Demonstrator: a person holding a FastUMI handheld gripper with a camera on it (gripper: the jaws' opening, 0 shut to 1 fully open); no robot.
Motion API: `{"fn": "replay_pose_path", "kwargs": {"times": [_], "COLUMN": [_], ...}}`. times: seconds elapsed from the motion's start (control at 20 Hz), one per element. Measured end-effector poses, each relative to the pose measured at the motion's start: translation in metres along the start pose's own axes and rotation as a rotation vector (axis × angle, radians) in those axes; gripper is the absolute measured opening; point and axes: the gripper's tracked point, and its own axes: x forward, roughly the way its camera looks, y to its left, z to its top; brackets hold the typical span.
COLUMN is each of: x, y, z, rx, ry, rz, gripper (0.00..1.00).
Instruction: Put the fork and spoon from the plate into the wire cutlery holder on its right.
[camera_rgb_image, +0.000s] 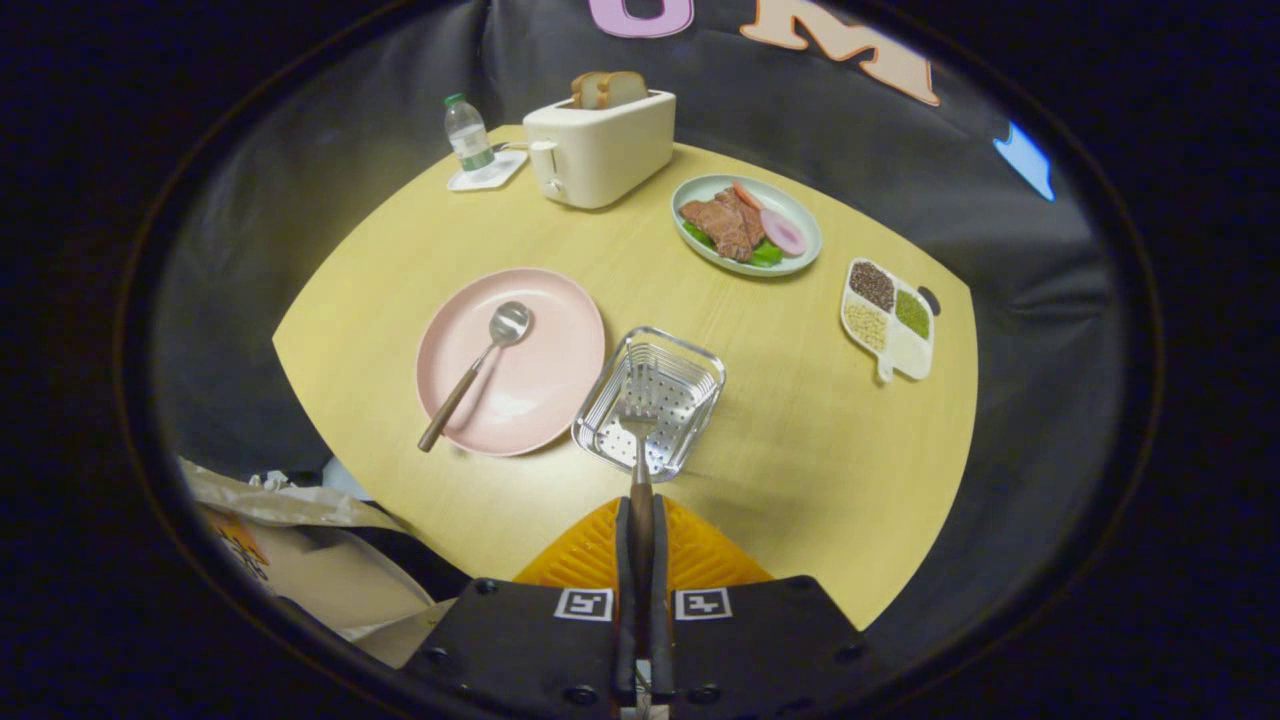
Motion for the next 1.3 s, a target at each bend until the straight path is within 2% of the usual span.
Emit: {"fn": "replay_pose_path", "kwargs": {"times": [0.6, 0.85, 1.1, 1.3], "x": [0.024, 0.030, 0.032, 0.029], "y": [-0.003, -0.001, -0.002, -0.001], "z": [0.011, 0.017, 0.026, 0.029], "rx": [-0.035, -0.032, -0.009, 0.028], "ry": [0.160, 0.155, 0.108, 0.069], "rz": [-0.007, -0.016, -0.028, -0.015], "gripper": [0.08, 0.09, 0.15, 0.49]}}
